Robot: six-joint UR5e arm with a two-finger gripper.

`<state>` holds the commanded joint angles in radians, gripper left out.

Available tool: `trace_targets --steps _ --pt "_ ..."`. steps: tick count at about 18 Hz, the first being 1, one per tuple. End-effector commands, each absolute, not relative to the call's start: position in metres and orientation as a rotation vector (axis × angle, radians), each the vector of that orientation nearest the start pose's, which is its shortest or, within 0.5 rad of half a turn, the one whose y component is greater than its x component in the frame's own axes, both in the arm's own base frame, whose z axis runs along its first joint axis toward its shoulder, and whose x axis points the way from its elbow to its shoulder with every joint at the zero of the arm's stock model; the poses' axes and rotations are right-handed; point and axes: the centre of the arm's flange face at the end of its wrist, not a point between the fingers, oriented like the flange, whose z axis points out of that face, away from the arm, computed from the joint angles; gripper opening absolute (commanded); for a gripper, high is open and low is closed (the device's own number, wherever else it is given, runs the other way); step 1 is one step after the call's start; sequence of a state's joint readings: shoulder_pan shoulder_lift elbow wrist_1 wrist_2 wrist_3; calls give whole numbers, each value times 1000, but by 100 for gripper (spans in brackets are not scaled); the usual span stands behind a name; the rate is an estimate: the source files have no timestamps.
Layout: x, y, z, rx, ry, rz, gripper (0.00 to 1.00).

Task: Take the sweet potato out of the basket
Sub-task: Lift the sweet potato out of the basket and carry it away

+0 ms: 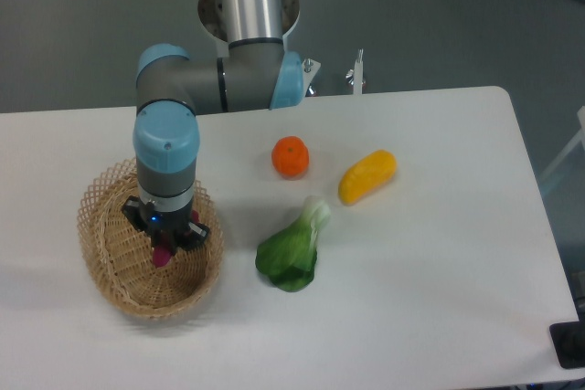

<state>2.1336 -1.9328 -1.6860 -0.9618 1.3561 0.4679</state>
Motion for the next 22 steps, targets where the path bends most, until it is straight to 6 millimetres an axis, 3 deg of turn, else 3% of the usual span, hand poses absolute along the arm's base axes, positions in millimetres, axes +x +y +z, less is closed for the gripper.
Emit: trace_targets --steps 7,11,14,22 --pt "-257 592 338 -2836 -217 -164 3" --pt "-304 582 353 -2806 -272 -112 3" --pt "-342 561 354 -2805 -249 -73 3" --pt "-411 523 342 -2838 -129 10 3"
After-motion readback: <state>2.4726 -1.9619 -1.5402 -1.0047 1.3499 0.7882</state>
